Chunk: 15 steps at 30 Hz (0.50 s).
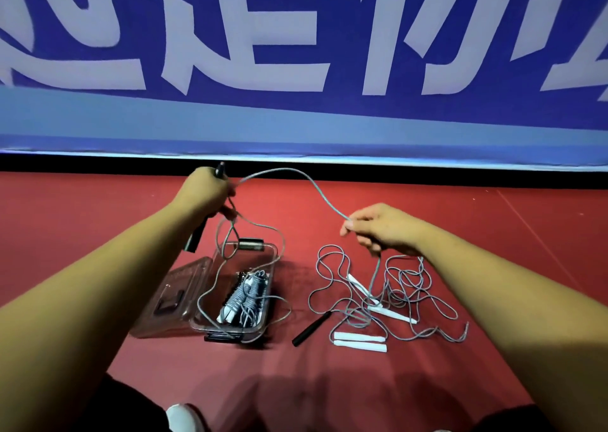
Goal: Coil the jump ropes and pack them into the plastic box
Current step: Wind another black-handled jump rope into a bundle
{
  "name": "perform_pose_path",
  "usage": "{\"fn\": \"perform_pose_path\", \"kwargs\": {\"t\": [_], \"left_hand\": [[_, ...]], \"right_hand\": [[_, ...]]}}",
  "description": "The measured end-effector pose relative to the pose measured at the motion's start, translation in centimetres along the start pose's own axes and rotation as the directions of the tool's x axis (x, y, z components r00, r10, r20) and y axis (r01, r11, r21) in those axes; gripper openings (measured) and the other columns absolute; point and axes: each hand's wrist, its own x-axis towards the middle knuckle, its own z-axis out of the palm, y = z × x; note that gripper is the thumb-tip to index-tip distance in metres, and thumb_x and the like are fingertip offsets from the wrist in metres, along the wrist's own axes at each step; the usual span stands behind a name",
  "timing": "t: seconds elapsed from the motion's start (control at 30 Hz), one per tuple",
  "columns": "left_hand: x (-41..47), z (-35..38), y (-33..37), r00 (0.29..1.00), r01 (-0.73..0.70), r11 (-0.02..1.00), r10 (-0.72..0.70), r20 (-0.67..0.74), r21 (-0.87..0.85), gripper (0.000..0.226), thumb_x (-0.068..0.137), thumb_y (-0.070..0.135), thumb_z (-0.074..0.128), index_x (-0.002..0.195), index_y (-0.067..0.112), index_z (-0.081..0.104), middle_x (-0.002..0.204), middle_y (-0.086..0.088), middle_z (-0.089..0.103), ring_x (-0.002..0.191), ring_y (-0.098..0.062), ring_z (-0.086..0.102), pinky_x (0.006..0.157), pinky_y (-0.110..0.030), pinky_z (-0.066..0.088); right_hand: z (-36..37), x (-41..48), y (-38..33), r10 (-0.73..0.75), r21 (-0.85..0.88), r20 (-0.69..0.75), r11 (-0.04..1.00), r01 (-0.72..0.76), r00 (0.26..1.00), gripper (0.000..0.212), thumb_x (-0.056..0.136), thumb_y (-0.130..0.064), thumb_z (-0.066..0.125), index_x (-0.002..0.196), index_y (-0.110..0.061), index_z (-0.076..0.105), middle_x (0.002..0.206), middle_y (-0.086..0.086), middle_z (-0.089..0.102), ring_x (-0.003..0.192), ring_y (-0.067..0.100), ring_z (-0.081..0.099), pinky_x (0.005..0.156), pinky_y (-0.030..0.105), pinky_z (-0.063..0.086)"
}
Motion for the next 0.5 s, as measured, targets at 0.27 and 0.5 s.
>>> {"fn": "perform_pose_path", "kwargs": {"t": [0.27, 0.5], "left_hand": [[-4.7, 2.6, 3.8, 0.829, -0.233, 0.961, 0.275, 0.486, -0.146, 0.019, 0.100, 0.028, 0.054, 0.099, 0.017, 0.069, 0.090, 0.005, 0.073, 0.057, -0.020, 0.062, 0.042, -0.019, 0.030], [-3.0, 1.9, 3.9, 0.970, -0.084, 0.852, 0.189, 0.155, -0.516, 0.026, 0.098, 0.025, 0.057, 0.075, 0.019, 0.050, 0.055, 0.006, 0.044, 0.041, -0.010, 0.033, 0.041, -0.018, 0.023]], "right_hand": [[2.7, -0.3, -7.9, -0.295, 0.014, -0.017, 0.955, 0.295, 0.955, 0.026, 0.098, -0.020, 0.056, 0.090, 0.002, 0.069, 0.051, -0.001, 0.038, 0.046, 0.014, 0.029, 0.046, 0.023, 0.026], [0.9, 0.3, -2.2, -0.073, -0.054, 0.107, 0.995, 0.079, 0.992, 0.022, 0.094, -0.013, 0.061, 0.073, -0.007, 0.063, 0.059, 0.008, 0.056, 0.061, 0.024, 0.058, 0.062, 0.028, 0.047]]}}
